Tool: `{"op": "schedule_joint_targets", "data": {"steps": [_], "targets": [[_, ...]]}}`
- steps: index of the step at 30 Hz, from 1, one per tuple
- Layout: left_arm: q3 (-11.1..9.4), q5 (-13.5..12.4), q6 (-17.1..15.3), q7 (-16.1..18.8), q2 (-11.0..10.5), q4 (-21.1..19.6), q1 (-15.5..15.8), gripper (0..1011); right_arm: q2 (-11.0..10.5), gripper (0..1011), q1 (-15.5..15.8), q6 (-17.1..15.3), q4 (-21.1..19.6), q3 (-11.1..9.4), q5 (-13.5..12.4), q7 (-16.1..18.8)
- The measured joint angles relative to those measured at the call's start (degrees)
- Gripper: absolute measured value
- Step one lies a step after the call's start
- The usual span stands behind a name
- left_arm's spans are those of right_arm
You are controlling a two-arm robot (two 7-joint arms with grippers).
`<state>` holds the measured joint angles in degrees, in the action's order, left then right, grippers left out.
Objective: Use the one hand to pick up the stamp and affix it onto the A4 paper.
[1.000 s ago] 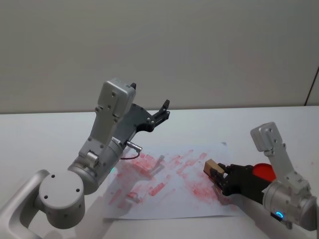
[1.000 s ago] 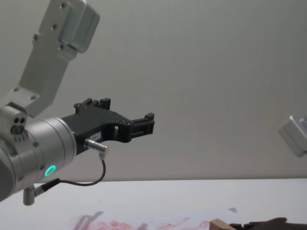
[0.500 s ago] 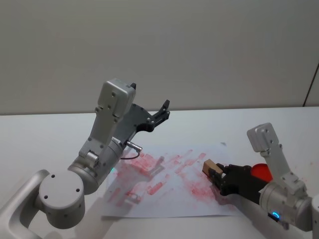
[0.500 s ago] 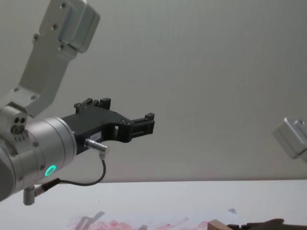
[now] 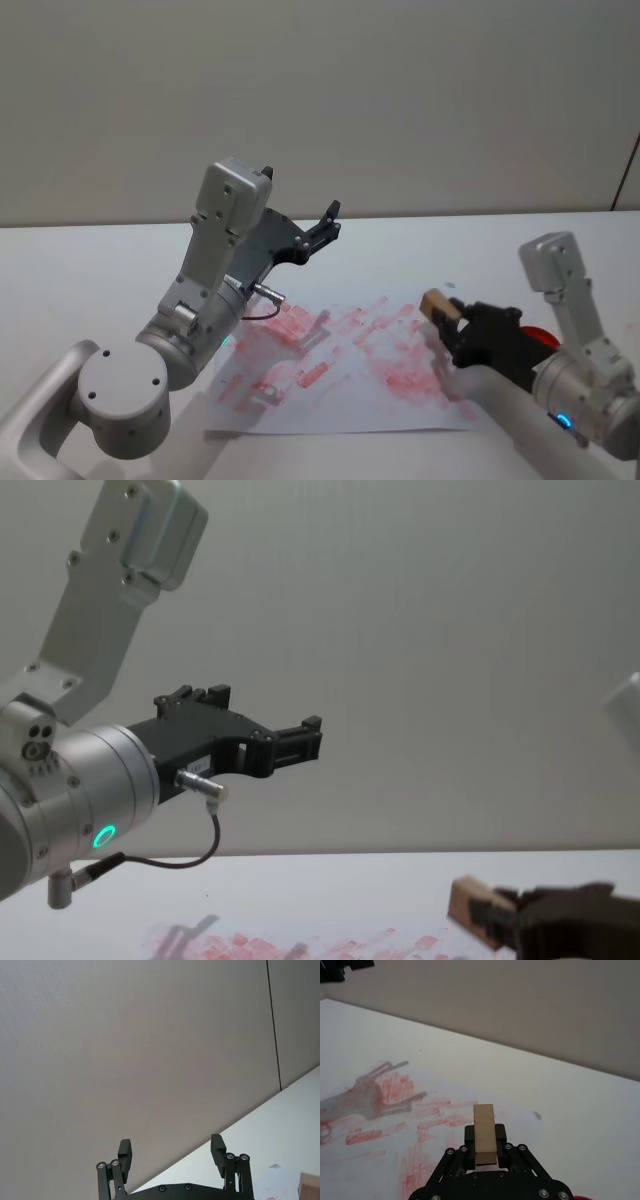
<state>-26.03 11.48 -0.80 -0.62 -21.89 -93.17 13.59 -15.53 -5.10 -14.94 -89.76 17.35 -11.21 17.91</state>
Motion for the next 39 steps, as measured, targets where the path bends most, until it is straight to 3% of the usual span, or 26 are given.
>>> {"op": "schedule_joint_targets", "data": {"steps": [12, 19, 30, 39], "targets": [[0.00, 0.00, 0.00, 0.00, 0.00, 0.00, 0.00, 1001, -2.99, 216, 4.64, 5.35, -7.07, -2.10, -2.52, -7.58], [0.00, 0.00, 0.00, 0.00, 0.00, 0.00, 0.00, 1001, -6.13, 216, 9.64, 6.97, -12.03, -4.22, -5.84, -13.86], [0.00, 0.00, 0.00, 0.00, 0.00, 0.00, 0.00, 1001, -9.40, 216, 14.28, 4.88, -15.67, -6.58, -10.58, -17.77], [0.00, 0.00, 0.00, 0.00, 0.00, 0.00, 0.00, 1001, -9.93, 216, 14.00, 1.93, -15.07, -7.09, -11.99, -16.51]]}}
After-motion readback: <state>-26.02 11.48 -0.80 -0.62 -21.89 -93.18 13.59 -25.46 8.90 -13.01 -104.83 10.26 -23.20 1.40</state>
